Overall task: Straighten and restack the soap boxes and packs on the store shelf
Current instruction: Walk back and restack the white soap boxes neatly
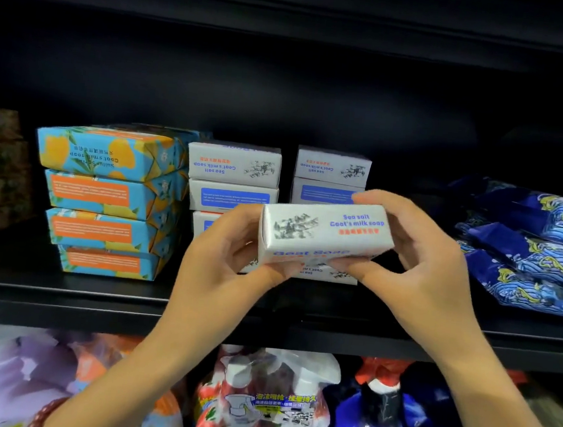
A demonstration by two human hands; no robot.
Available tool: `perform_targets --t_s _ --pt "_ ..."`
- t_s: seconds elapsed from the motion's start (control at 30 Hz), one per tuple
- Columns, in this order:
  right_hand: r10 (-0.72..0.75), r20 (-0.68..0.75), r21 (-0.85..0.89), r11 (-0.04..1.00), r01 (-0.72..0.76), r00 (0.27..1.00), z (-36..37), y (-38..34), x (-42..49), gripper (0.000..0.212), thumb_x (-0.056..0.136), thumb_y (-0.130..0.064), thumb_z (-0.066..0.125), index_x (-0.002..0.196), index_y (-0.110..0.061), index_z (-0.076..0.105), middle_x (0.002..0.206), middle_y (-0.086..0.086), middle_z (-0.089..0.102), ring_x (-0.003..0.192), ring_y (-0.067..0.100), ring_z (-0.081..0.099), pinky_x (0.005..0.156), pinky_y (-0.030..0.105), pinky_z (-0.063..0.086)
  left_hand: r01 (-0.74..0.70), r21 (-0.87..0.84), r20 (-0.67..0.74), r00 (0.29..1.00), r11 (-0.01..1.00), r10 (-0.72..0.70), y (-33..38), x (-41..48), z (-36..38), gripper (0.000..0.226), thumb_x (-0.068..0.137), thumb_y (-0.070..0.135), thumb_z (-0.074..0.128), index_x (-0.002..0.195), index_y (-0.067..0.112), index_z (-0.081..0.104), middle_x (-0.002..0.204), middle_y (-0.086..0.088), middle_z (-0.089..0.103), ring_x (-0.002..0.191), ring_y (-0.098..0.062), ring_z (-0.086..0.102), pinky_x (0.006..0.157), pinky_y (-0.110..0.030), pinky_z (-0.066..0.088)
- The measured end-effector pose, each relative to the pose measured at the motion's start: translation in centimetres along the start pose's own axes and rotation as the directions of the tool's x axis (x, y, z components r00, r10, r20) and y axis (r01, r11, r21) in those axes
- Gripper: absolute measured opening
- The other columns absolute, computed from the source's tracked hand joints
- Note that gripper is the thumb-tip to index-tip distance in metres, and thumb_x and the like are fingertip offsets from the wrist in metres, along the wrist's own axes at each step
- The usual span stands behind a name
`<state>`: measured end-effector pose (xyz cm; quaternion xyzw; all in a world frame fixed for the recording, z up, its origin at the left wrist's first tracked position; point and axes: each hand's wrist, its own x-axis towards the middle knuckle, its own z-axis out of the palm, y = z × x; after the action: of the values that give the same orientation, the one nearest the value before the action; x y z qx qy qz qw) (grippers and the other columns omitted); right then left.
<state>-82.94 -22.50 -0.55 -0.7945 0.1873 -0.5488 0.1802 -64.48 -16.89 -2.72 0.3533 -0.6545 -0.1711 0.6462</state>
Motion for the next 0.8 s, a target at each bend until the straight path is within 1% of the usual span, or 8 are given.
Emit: perform_targets --t_s 0.07,0.17,0.33,0.4,0.47,0.57,0.7,0.8 --pt "-0.079 -0.043 -0.103 0.992 0.074 0.996 0.3 0.1 -0.2 0.039 0.068 -0.016 0.076 0.103 -0.021 0.059 0.102 -0.013 0.064 0.101 0.003 0.06 0.08 0.011 0.047 0.02 0.002 0.015 1.0 1.0 -0.021 0.0 0.3 -0.3 0.052 0.064 0.02 0.082 0.111 0.021 0.06 0.108 0.011 0.068 0.104 -0.005 0.063 0.081 -0.015 0.05" --pt "-0.247 -0.092 -0.214 0.951 0.223 0.965 0.8 0.9 -0.8 0.032 0.073 -0.014 0.071 0.101 -0.012 0.057 0.106 -0.004 0.061 0.105 0.005 0.058 0.086 0.014 0.046 0.155 -0.021 0.036 0.987 0.988 -0.154 0.2 0.7 -0.8 0.073 0.05 0.042 0.08 0.117 0.026 0.057 0.111 0.018 0.066 0.103 -0.001 0.063 0.077 -0.012 0.05" --pt "-0.354 -0.052 -0.251 0.91 0.33 0.934 0.9 1.9 -1.0 0.034 0.075 -0.013 0.069 0.101 -0.009 0.048 0.111 0.005 0.056 0.112 0.012 0.054 0.091 0.013 0.043 0.192 0.014 0.104 0.976 0.981 -0.193 0.0 1.0 -1.3 0.06 0.046 0.039 0.082 0.103 0.026 0.067 0.1 0.012 0.072 0.095 -0.006 0.067 0.074 -0.014 0.052" --pt "-0.302 0.025 -0.286 0.911 0.296 0.953 0.6 2.1 -0.9 0.045 0.072 -0.019 0.074 0.107 -0.011 0.047 0.119 0.003 0.052 0.118 0.011 0.05 0.094 0.014 0.041 0.14 0.027 0.066 0.988 0.99 -0.142 -0.2 0.8 -1.3 0.06 0.047 0.035 0.084 0.102 0.026 0.065 0.102 0.011 0.072 0.097 -0.006 0.067 0.078 -0.016 0.051" --pt "-0.149 0.071 -0.26 0.952 0.162 0.986 0.1 2.3 -0.9 0.067 0.066 -0.03 0.079 0.122 -0.018 0.045 0.131 -0.001 0.047 0.124 0.007 0.044 0.098 0.016 0.039 0.061 0.079 0.035 0.997 0.995 -0.064 -0.3 0.6 -1.1 0.061 0.05 0.033 0.084 0.106 0.026 0.062 0.107 0.012 0.069 0.103 -0.007 0.064 0.083 -0.017 0.05" --pt "0.128 0.134 -0.003 0.992 -0.128 0.983 -0.3 2.2 -0.9 0.095 0.055 -0.042 0.082 0.137 -0.034 0.035 0.137 -0.013 0.046 0.125 0.003 0.045 0.097 0.016 0.041 -0.026 0.142 0.004 1.0 0.99 0.025 -0.4 0.6 -0.8 0.063 0.054 0.033 0.083 0.112 0.026 0.057 0.111 0.013 0.066 0.109 -0.008 0.06 0.087 -0.02 0.049" --pt "0.304 0.138 0.247 0.911 -0.33 0.943 -0.1 2.3 -0.2 0.089 0.061 -0.044 0.081 0.137 -0.021 0.042 0.117 -0.014 0.063 0.107 0.001 0.06 0.079 0.015 0.05 -0.084 0.243 0.02 0.996 0.966 0.082 -0.8 0.7 -0.3 0.067 0.057 0.027 0.084 0.114 0.033 0.051 0.117 0.019 0.06 0.115 -0.01 0.056 0.089 -0.026 0.051" --pt "0.281 0.097 0.253 0.921 -0.297 0.955 0.0 2.0 0.2 0.072 0.055 -0.034 0.078 0.121 -0.019 0.057 0.106 -0.009 0.067 0.098 0.005 0.065 0.072 0.017 0.053 -0.091 0.248 0.038 0.996 0.964 0.085 -1.2 0.3 -0.1 0.068 0.062 0.02 0.081 0.12 0.033 0.047 0.126 0.019 0.054 0.122 -0.012 0.051 0.092 -0.029 0.05"
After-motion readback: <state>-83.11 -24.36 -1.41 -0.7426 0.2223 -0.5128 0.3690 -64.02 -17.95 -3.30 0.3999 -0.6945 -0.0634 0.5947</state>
